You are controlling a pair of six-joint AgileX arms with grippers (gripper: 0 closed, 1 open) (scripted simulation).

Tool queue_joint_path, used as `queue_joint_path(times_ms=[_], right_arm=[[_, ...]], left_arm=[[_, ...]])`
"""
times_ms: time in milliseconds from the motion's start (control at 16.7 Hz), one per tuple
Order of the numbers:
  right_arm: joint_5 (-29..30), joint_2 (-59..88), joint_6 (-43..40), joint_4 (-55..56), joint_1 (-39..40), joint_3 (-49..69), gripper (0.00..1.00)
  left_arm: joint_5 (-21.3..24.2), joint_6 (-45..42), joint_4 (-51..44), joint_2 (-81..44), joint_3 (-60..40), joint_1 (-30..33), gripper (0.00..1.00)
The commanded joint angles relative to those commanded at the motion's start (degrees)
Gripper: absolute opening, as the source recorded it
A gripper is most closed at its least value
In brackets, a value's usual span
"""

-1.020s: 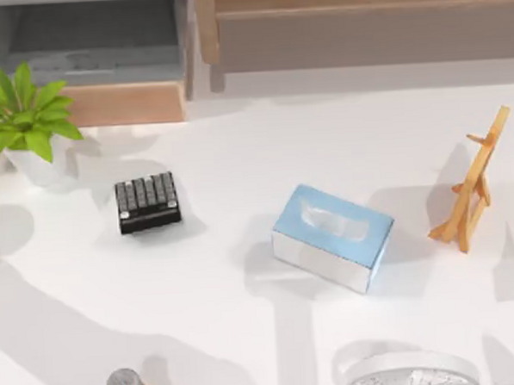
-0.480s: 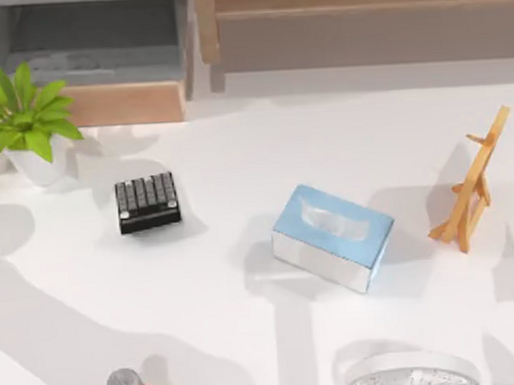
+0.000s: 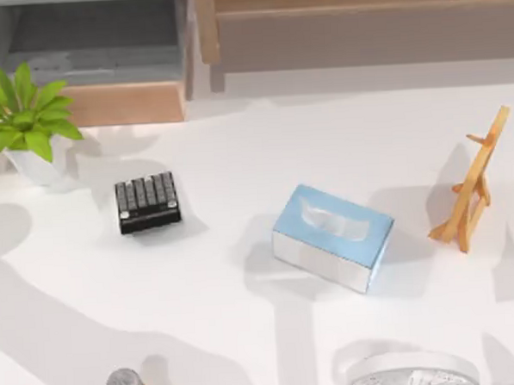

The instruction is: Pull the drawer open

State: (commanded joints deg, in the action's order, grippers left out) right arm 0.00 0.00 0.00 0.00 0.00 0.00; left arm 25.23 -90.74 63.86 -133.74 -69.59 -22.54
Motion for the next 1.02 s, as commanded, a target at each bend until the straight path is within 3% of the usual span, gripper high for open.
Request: queue_joint_path(times_ms=[300,720,1020], right_arm=[[0.00,0.00,0.00,0.00,0.00,0.00,1.00],[0.00,0.00,0.00,0.00,0.00,0.00,1.00],[0.00,0.00,0.00,0.00,0.00,0.00,1.00]], left_arm=[[0.40,0.35,0.20,0.25,1.01,-0.45,0.00],[3.50,0.20,6.83,5.97,14.56,-3.70,0.00],[3.88,0.09,7.78,6.41,15.79,-3.89,0.00]])
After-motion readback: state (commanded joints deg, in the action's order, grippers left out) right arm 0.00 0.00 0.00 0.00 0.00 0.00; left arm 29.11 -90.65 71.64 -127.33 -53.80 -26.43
